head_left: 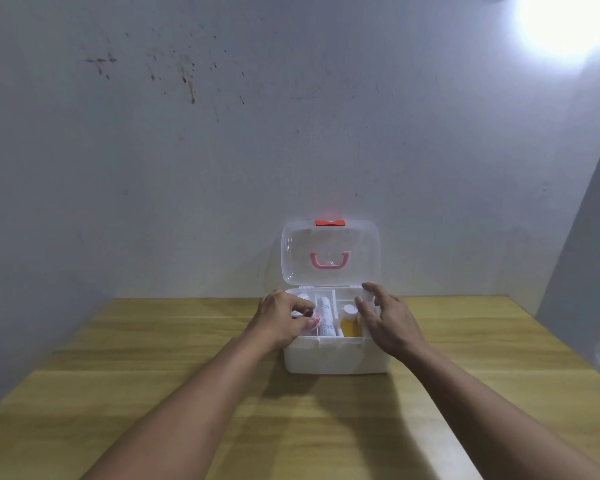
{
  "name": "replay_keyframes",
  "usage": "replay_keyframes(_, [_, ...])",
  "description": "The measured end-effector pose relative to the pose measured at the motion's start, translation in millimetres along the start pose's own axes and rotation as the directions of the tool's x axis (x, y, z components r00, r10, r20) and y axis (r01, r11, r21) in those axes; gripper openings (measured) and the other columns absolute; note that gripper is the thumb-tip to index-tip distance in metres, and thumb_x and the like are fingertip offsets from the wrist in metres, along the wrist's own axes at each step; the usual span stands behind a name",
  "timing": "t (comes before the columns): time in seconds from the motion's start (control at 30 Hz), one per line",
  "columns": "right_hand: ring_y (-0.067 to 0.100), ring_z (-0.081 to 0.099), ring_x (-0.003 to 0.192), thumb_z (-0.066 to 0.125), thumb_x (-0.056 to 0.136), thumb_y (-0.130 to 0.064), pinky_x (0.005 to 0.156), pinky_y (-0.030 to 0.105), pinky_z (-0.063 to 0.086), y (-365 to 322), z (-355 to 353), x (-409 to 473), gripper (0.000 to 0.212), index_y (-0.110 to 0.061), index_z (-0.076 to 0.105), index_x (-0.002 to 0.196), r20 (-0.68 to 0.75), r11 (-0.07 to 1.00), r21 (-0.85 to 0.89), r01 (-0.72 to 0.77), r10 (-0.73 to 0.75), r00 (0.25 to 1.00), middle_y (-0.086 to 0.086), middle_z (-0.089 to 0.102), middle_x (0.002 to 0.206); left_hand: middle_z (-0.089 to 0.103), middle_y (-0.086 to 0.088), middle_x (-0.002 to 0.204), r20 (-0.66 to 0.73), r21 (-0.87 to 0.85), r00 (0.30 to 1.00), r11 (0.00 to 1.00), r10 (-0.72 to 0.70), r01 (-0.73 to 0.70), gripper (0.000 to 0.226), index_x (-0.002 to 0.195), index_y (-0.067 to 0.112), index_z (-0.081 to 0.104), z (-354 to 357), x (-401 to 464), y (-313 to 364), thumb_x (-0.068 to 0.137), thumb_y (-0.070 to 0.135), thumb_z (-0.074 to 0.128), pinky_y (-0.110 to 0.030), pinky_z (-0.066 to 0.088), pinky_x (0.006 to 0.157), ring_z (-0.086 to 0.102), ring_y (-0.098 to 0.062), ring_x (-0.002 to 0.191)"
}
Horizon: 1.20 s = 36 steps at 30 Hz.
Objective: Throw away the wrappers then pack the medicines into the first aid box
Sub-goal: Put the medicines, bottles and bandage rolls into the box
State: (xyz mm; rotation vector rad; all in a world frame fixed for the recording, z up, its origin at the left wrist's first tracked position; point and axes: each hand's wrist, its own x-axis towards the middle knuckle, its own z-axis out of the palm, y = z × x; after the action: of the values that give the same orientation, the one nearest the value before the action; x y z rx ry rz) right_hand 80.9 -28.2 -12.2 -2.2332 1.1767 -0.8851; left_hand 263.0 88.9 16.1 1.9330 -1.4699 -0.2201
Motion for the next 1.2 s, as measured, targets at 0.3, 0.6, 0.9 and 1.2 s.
replay_keyframes(0.3, [0.027, 0.048, 0.125, 0.041, 0.096, -0.049, 0.096, 0.042, 0.047, 1, 1, 2, 0.047, -0.027, 0.044, 0.138, 0.006, 1.000, 0.000, 0.002, -0.002, 1.000, 0.009, 0.058, 0.132, 0.070, 0.001, 0.108, -0.006, 0.077, 1.000, 0.997, -0.016, 0.016, 0.026, 0.098, 0.032, 0.075, 3, 7, -5, 0.074, 0.038, 0.068, -0.037, 0.044, 0.101, 0.054, -0.015, 0.113])
replay_keyframes(0.6, [0.027, 0.048, 0.125, 0.041, 0.096, -0.049, 0.096, 0.041, 0.046, 0, 0, 0, 0.047, -0.028, 0.044, 0.137, 0.009, 1.000, -0.013, 0.002, -0.002, 1.000, 0.008, 0.058, 0.132, 0.072, -0.004, 0.089, -0.042, 0.097, 0.999, 0.995, 0.004, 0.000, 0.016, 0.084, 0.015, 0.077, 9, 5, -5, 0.074, 0.022, 0.067, -0.033, 0.049, 0.088, 0.057, -0.025, 0.100])
replay_keyframes(0.9, [0.027, 0.048, 0.124, 0.043, 0.096, -0.046, 0.094, 0.040, 0.044, -2, -3, -1, 0.046, -0.026, 0.045, 0.137, 0.002, 1.000, -0.003, 0.004, -0.004, 1.000, 0.010, 0.061, 0.129, 0.059, -0.008, 0.130, -0.083, -0.029, 0.995, 0.998, -0.060, 0.058, 0.058, 0.123, 0.011, 0.062, 2, 8, 3, 0.074, 0.030, 0.037, -0.032, 0.036, 0.103, 0.046, -0.024, 0.124])
replay_keyframes(1.2, [0.024, 0.040, 0.133, 0.038, 0.097, -0.049, 0.105, 0.041, 0.038, 0, -1, -1, 0.050, -0.028, 0.039, 0.143, 0.020, 0.999, -0.032, 0.014, -0.014, 1.000, 0.003, 0.051, 0.143, 0.048, -0.009, 0.140, -0.125, -0.278, 0.963, 0.940, -0.239, 0.197, 0.043, 0.131, 0.015, 0.049, 1, 44, -1, 0.089, 0.021, 0.043, -0.043, 0.035, 0.109, 0.044, -0.030, 0.130])
